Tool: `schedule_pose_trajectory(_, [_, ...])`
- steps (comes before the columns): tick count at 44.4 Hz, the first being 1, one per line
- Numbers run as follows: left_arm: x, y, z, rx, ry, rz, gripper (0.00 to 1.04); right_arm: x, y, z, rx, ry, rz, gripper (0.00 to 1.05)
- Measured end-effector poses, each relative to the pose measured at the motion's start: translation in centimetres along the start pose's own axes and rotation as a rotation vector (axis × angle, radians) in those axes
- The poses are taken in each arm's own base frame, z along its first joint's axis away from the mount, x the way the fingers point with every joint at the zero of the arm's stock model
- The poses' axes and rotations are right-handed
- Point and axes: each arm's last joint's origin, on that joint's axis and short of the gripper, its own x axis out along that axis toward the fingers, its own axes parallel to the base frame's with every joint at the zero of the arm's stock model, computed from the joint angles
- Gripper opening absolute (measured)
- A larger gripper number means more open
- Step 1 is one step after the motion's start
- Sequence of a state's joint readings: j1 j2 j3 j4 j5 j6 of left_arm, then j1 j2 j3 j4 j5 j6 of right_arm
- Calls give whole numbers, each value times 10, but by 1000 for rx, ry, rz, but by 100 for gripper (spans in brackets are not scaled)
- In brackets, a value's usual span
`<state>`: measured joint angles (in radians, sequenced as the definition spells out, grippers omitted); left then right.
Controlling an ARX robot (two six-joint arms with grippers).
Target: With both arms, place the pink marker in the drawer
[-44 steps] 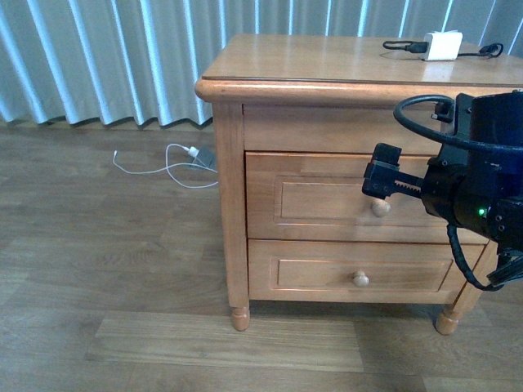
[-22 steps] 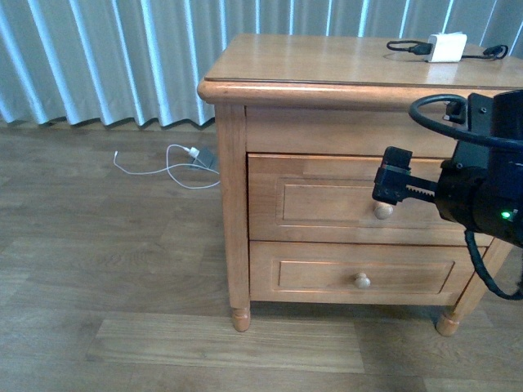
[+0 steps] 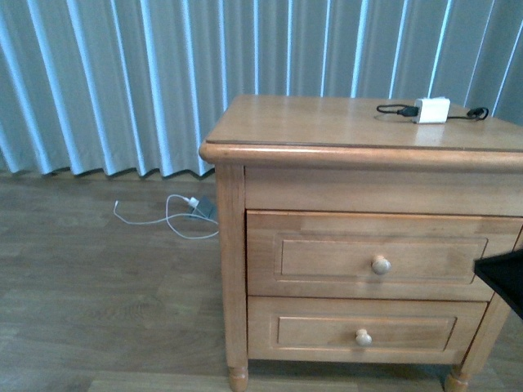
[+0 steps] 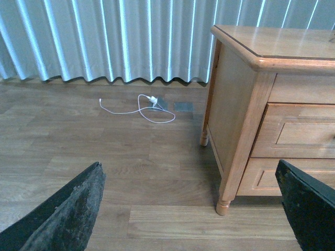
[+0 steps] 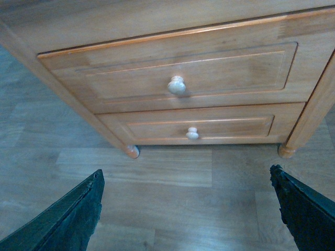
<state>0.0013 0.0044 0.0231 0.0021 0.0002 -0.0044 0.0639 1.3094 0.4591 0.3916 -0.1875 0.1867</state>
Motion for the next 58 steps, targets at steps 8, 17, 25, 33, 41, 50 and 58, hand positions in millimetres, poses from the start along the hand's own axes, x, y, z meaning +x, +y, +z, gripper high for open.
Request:
schedule_pose_trajectory(8, [0, 0, 0, 0, 0, 0, 99, -71, 2, -8, 12, -35, 46, 96])
schedule_pose_trajectory(17, [0, 0, 0, 0, 0, 0, 99, -119, -1, -18, -5, -135, -16, 96])
schedule_pose_trajectory(25, [0, 0, 0, 0, 0, 0, 99, -120, -2, -18, -13, -146, -20, 96])
schedule_pose_trajectory(33, [0, 0, 0, 0, 0, 1, 99, -117, 2, -29, -165, -440, -187, 73])
schedule_pose_trajectory(41, [0, 0, 0, 0, 0, 0, 99, -119, 2, -39, -196, -482, -204, 41])
schedule_pose_trajectory(50, [0, 0, 0, 0, 0, 0, 99, -121, 1, -47, -203, -484, -204, 7])
schedule_pose_trajectory(58, [0, 0, 0, 0, 0, 0, 99, -121, 0, -53, -206, -481, -206, 1])
